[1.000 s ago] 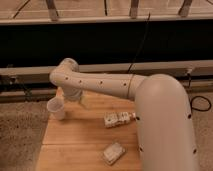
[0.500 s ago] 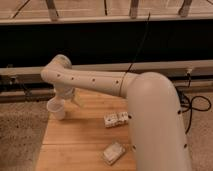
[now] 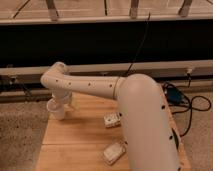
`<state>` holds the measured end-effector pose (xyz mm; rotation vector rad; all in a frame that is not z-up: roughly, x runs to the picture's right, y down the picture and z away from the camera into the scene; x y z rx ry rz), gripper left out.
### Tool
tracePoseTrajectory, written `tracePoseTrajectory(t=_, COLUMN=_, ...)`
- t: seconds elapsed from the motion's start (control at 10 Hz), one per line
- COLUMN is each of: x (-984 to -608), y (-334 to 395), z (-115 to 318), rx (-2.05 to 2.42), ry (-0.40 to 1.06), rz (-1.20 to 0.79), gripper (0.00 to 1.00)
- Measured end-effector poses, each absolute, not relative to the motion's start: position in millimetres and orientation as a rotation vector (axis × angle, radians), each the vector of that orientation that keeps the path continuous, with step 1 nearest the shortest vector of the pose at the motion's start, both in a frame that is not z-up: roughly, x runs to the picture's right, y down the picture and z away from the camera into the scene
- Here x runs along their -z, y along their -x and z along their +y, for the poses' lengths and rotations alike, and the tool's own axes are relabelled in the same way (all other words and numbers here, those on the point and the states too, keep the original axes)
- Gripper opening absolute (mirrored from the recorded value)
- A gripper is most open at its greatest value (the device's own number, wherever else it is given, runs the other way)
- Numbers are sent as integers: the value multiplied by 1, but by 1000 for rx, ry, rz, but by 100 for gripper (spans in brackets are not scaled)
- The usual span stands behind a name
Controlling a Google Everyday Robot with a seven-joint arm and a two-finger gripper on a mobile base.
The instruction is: Pick up the ceramic cup
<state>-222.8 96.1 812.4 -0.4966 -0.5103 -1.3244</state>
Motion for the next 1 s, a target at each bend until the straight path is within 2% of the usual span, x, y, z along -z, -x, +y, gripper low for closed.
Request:
tracePoseTrajectory(t=0.4, x=-832, y=219, z=110, rx=1308, ry=502, rz=-530, gripper=80)
tracePoseTrajectory(t=0.5, x=-837, y=219, z=112, rx=1307, ry=501, rz=-530, gripper=77)
tracePoseTrajectory(t=0.7, x=-843, y=220, z=113, rx=1309, ry=499, rz=-532, gripper=62)
tracePoseTrajectory(t=1.0, x=-845, y=227, z=115, rx=1321, ry=481, rz=-556, gripper=29)
